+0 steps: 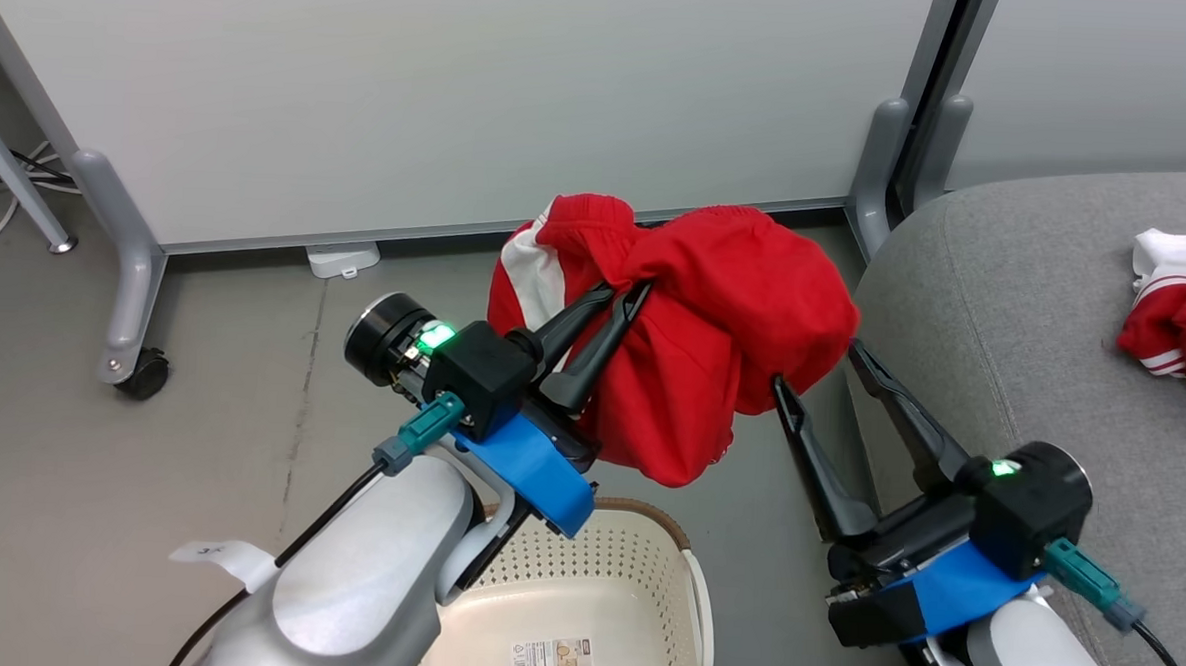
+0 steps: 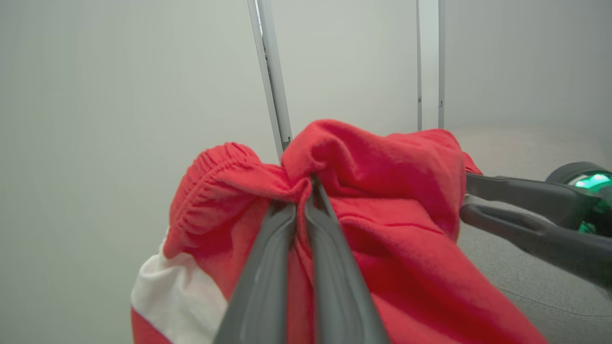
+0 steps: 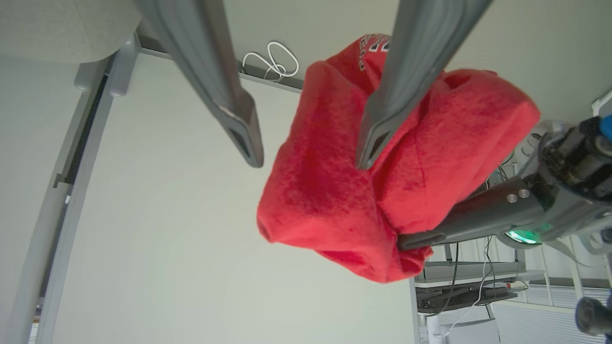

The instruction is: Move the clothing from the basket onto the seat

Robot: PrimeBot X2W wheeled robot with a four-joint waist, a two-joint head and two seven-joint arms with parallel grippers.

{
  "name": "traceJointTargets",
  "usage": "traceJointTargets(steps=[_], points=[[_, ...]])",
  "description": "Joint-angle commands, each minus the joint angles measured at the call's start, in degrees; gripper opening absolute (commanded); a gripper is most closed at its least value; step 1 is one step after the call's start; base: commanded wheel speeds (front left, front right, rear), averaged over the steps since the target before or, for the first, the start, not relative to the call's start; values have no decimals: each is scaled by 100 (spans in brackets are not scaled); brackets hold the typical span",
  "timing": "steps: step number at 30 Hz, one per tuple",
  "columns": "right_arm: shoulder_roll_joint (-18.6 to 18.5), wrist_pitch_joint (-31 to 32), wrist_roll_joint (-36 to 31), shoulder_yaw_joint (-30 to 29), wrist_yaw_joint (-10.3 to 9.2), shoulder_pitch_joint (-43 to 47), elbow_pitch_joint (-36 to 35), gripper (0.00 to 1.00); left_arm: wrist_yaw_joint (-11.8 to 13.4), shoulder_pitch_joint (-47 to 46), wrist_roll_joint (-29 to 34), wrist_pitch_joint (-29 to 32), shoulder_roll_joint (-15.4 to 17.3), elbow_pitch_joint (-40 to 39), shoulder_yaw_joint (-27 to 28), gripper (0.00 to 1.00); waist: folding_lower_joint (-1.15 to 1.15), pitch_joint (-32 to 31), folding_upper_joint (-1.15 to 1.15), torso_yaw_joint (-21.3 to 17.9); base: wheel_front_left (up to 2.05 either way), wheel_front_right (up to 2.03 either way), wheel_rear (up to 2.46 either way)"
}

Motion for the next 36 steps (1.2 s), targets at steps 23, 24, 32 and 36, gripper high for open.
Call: traceJointTargets(steps=[23,24,32,36], points=[[-188,-5,750,927,3,-524,614,0,-28,89,-40,-29,-74,-49,-289,0,0,-67,-1,176,0,0,0],[-184,-5,750,917,3,-516,608,0,-29,77,-38,-29,-74,-49,-294,0,0,-62,-1,171,0,0,0],[-157,-5,720,861,3,-490,566,0,-29,-2,-34,-29,-63,-39,-323,0,0,-34,-1,154,0,0,0],[-155,-5,705,838,3,-480,550,0,-29,-12,-27,-29,-64,-28,-321,0,0,-19,-1,158,0,0,0]])
